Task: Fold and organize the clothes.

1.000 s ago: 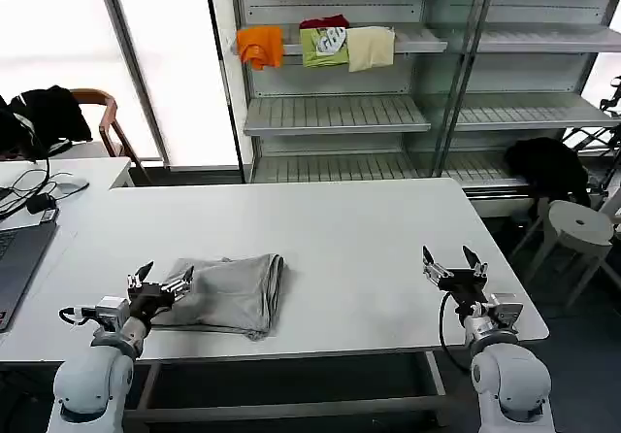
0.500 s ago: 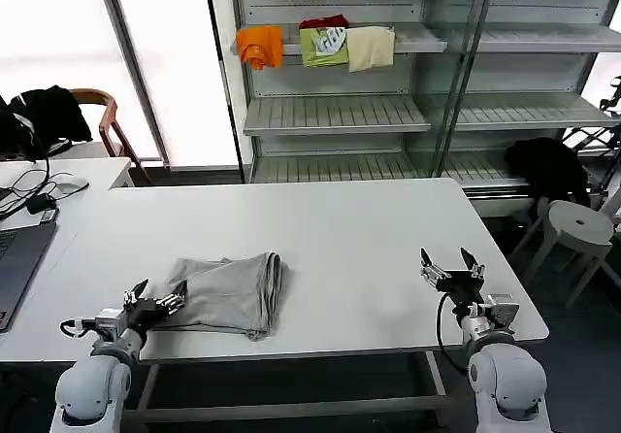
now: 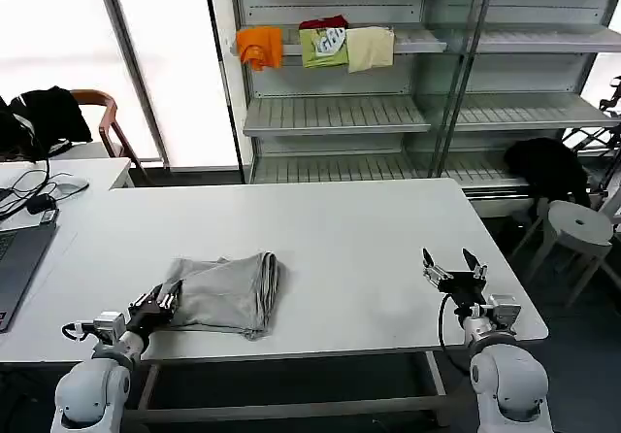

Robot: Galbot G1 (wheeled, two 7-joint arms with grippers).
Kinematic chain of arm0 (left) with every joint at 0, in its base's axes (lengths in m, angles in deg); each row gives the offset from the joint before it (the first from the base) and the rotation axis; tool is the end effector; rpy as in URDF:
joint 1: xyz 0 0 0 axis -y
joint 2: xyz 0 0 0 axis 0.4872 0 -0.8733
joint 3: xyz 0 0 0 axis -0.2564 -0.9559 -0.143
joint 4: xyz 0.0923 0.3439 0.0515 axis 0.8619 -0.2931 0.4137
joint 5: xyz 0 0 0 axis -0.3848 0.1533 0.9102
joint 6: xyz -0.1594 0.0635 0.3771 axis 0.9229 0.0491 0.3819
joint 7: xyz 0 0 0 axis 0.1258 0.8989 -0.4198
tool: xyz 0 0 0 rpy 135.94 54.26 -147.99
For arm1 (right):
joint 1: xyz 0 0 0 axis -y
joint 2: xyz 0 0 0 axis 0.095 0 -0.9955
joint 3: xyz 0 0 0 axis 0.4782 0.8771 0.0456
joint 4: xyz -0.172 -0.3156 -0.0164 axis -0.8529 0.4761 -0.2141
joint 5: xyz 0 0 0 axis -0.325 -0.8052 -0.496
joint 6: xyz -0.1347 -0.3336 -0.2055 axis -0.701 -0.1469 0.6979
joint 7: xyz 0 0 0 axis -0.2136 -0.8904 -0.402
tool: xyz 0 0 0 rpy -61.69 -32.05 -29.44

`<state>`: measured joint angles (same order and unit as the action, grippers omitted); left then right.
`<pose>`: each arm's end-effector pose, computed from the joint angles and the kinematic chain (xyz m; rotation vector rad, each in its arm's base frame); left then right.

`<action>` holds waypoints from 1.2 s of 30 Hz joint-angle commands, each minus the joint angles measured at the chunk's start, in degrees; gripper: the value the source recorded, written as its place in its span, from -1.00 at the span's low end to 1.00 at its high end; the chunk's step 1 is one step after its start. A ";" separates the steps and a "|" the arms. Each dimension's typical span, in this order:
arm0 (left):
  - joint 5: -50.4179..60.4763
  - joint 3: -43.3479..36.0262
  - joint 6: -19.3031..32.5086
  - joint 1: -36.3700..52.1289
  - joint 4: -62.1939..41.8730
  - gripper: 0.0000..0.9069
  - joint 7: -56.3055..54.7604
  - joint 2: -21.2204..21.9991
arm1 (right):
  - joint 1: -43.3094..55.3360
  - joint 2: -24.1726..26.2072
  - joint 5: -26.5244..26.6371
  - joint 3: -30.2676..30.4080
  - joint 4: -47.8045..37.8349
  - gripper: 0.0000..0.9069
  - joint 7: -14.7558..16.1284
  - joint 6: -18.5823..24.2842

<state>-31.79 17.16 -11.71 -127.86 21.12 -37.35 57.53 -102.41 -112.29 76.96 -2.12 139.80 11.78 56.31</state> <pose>0.3534 0.1683 -0.3028 -0.0558 -2.7272 -0.0028 0.3522 -0.0873 -0.2408 0.0145 -3.0050 -0.0604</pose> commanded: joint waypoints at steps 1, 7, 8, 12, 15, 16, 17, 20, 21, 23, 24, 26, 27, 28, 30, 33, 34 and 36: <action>-5.65 0.12 -2.17 0.04 -0.35 -0.96 0.83 0.39 | -0.02 0.08 0.11 -0.14 0.13 1.00 -0.05 0.00; -4.40 2.44 0.66 0.32 1.54 -0.98 -0.01 -0.31 | -0.07 0.51 0.46 -0.49 0.19 1.00 -0.09 -0.01; -1.88 3.65 2.61 0.40 2.17 -0.98 0.19 -1.37 | -0.09 0.64 0.50 -0.52 0.16 1.00 -0.10 -0.01; 5.37 8.83 5.48 1.40 2.67 -0.98 1.57 -7.09 | -0.03 0.97 0.93 -0.69 -0.12 1.00 -0.08 0.11; 8.56 12.80 7.28 2.77 1.94 -0.98 2.95 -13.05 | 0.12 0.97 1.10 -0.54 -0.64 1.00 -0.05 0.34; 10.65 14.07 7.53 3.26 1.63 -0.98 3.65 -15.06 | 0.21 0.93 1.10 -0.45 -0.85 1.00 -0.04 0.41; 11.50 15.25 7.73 3.77 1.44 -0.98 4.24 -16.64 | 0.32 0.85 1.10 -0.33 -1.02 1.00 -0.05 0.49; 13.16 17.36 8.29 5.13 1.11 -0.98 5.43 -21.05 | 0.57 0.63 1.08 0.06 -1.45 1.00 -0.07 0.70; 13.79 17.85 8.32 5.94 1.02 -0.98 5.74 -22.24 | 0.65 0.56 1.07 0.20 -1.58 1.00 -0.08 0.91; 16.10 18.26 8.50 7.48 0.70 -0.98 6.49 -24.13 | 0.74 0.48 1.07 0.35 -1.84 1.00 -0.11 1.06; 16.28 18.26 8.37 8.40 0.61 -0.98 6.78 -25.05 | 0.76 0.48 1.07 0.39 -1.89 1.00 -0.08 1.10; 16.72 17.64 8.09 10.02 0.54 -0.98 7.31 -26.81 | 0.70 0.50 1.09 0.41 -2.03 1.00 -0.06 1.21; 16.92 17.17 7.87 10.73 0.59 -0.98 7.47 -27.49 | 0.66 0.57 1.12 0.34 -2.07 1.00 -0.03 1.26; 17.07 16.80 7.64 11.34 0.68 -0.96 7.53 -28.05 | 0.54 0.63 1.23 0.28 -2.11 1.00 0.01 1.32; 17.50 16.07 7.21 12.51 1.46 -0.96 7.99 -28.61 | 0.26 0.84 1.44 -0.01 -2.14 1.00 0.01 1.40; 18.80 15.03 7.25 12.16 3.73 -0.96 8.40 -27.45 | -0.25 1.10 1.87 -0.53 -2.18 1.00 0.06 1.69; 20.05 14.47 7.41 11.21 5.42 -0.96 8.41 -26.08 | -0.48 1.15 1.98 -0.71 -2.20 1.00 0.07 1.82; 24.40 12.83 9.31 8.90 7.58 -0.96 8.60 -22.72 | -0.96 1.16 2.16 -1.05 -2.29 1.00 0.09 2.18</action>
<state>-17.20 31.08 -5.16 -119.02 22.93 -30.50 35.47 -102.58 -111.15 78.79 -2.64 137.71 11.84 58.02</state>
